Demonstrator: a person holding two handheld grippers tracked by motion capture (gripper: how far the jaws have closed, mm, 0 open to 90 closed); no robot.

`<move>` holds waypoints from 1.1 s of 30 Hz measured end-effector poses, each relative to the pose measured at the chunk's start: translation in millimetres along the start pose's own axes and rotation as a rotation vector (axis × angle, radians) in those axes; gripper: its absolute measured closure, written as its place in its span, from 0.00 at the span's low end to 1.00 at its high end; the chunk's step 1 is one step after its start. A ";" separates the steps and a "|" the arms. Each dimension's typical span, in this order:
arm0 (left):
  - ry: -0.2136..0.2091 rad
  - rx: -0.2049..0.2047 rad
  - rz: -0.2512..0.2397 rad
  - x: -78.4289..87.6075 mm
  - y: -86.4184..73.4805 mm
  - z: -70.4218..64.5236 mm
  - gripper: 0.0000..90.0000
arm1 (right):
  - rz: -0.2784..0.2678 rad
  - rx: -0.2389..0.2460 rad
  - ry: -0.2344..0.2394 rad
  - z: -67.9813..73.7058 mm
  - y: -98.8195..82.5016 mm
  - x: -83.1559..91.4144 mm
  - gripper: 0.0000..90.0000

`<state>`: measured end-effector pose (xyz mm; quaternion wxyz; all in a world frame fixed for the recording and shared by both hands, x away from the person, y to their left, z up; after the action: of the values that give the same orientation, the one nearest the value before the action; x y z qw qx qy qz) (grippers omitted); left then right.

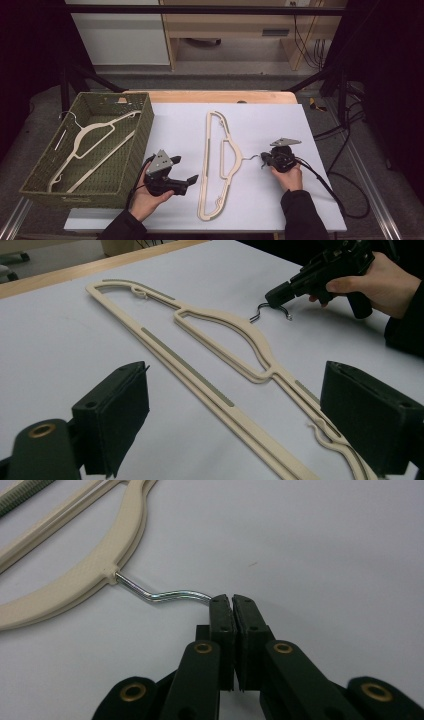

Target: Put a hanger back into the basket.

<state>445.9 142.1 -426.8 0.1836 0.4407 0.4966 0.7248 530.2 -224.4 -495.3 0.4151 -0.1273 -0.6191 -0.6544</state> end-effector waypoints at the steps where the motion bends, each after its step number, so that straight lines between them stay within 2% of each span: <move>1: -0.004 0.003 0.000 -1.9 1.2 -0.2 0.14 | 0.006 -0.008 0.007 -0.2 0.3 0.4 0.98; 3: -0.007 0.002 0.005 -5.6 3.6 -1.2 0.15 | 0.013 -0.015 0.014 0.9 0.4 1.7 0.99; 4: -0.008 -0.004 0.009 -8.2 5.5 -1.8 0.15 | 0.011 -0.003 0.004 0.0 0.4 1.7 0.99; 6: -0.015 -0.005 0.013 -15.0 9.8 -4.0 0.15 | -0.005 -0.005 0.011 0.1 2.1 4.7 0.99; 12: -0.044 -0.014 0.032 -44.4 24.1 -15.9 0.16 | -0.032 -0.014 0.028 1.3 4.5 11.3 0.99; 15: -0.057 -0.023 0.061 -61.8 28.4 -21.8 0.17 | -0.042 -0.011 0.038 1.4 5.9 15.8 0.99; 16: -0.062 -0.026 0.082 -74.9 30.1 -25.1 0.18 | -0.049 -0.012 0.040 1.6 6.4 16.7 0.99; 20: -0.070 -0.023 0.128 -100.0 31.3 -29.1 0.19 | -0.056 -0.023 0.048 2.2 7.6 19.8 0.99; 25: -0.076 -0.022 0.193 -135.5 30.5 -32.5 0.24 | -0.063 -0.013 0.049 4.9 9.2 23.4 0.99; 27: -0.081 -0.019 0.214 -143.2 30.1 -33.7 0.26 | -0.070 -0.011 0.052 5.4 10.1 25.7 0.99; 31: -0.101 -0.039 0.257 -154.5 30.3 -35.0 0.31 | -0.081 -0.005 0.056 7.5 12.0 29.0 0.99; 33: -0.109 -0.030 0.269 -159.5 30.2 -35.7 0.36 | -0.084 0.005 0.056 8.2 12.9 31.0 0.99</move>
<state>508.5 -3.4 -477.3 0.1180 0.5393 0.4114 0.7252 517.1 -227.5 -463.5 0.4046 -0.0817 -0.6138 -0.6729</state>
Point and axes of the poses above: each handheld gripper's, and its own axes: x roughly backward along the jaws, y roughly out of its top, z roughly to its left, the point moved 2 cm from there along -x, roughly forward along the jaws, and after that the axes turned 12 degrees about -x, right-handed, at the moved point
